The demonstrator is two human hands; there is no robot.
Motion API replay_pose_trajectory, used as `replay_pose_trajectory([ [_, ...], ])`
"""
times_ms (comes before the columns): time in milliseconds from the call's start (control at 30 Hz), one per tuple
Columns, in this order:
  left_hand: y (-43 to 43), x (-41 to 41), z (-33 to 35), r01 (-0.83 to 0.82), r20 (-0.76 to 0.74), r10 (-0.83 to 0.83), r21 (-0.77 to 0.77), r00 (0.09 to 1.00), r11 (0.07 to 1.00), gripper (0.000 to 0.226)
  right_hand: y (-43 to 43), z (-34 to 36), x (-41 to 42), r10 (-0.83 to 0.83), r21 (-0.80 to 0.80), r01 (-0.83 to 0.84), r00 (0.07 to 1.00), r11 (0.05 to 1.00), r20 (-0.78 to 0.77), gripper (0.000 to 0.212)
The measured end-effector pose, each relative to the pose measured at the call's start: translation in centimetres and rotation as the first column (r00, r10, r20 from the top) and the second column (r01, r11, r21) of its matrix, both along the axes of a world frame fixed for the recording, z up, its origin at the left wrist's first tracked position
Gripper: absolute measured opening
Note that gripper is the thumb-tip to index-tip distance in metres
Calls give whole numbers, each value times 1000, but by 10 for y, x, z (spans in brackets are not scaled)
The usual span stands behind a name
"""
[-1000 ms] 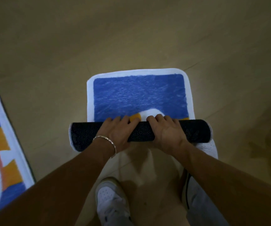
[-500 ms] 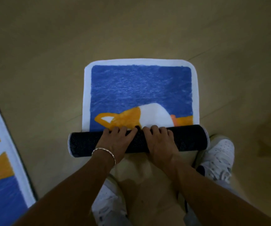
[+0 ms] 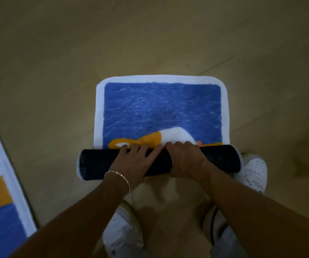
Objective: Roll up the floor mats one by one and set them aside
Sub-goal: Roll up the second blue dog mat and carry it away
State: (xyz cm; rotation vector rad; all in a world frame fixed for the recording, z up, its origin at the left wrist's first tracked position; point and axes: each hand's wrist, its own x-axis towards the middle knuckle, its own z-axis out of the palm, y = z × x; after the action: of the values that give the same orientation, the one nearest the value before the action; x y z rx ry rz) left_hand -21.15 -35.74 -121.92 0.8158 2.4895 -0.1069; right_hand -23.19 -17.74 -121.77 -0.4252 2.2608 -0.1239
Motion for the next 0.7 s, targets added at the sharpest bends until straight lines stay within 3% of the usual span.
replay_pose_trajectory([
  [67, 7, 6, 0, -41, -15, 41, -2, 999, 999, 101, -2, 0, 8, 23, 12, -23, 998, 1000, -50, 56],
  [200, 19, -18, 1, -107, 295, 117, -49, 948, 993, 86, -2, 2, 40, 13, 72, 11, 947, 997, -322, 70],
  [267, 20, -23, 5, -131, 364, 144, -60, 920, 989, 90, -3, 4, 40, 8, 80, 13, 965, 997, -263, 70],
  [300, 18, -17, 8, -112, 335, 121, -46, 934, 993, 93, -3, 6, 34, 27, 93, -8, 978, 996, -205, 68],
  [433, 8, 16, 5, -55, -44, 54, -15, 998, 998, 95, -2, 7, -10, 18, 62, -22, 998, 998, 68, 67],
  [467, 9, 16, 5, -72, -24, 72, -24, 997, 997, 91, -3, 5, -10, 29, 66, -36, 994, 997, 103, 69],
  [500, 10, 14, 6, -97, 26, 98, -33, 995, 995, 85, -2, 5, -5, 38, 68, -42, 998, 997, 59, 72],
  [600, 16, -9, 6, -140, 205, 147, -51, 968, 989, 74, 3, 3, 35, 24, 72, -3, 958, 997, -287, 78],
  [633, 19, -19, 8, -148, 303, 150, -31, 941, 989, 76, 6, 2, 46, 6, 47, 11, 940, 999, -341, 76],
  [700, 22, -27, 13, -127, 486, 142, -64, 862, 990, 81, 9, 3, 52, 27, 41, -16, 953, 999, -303, 74],
])
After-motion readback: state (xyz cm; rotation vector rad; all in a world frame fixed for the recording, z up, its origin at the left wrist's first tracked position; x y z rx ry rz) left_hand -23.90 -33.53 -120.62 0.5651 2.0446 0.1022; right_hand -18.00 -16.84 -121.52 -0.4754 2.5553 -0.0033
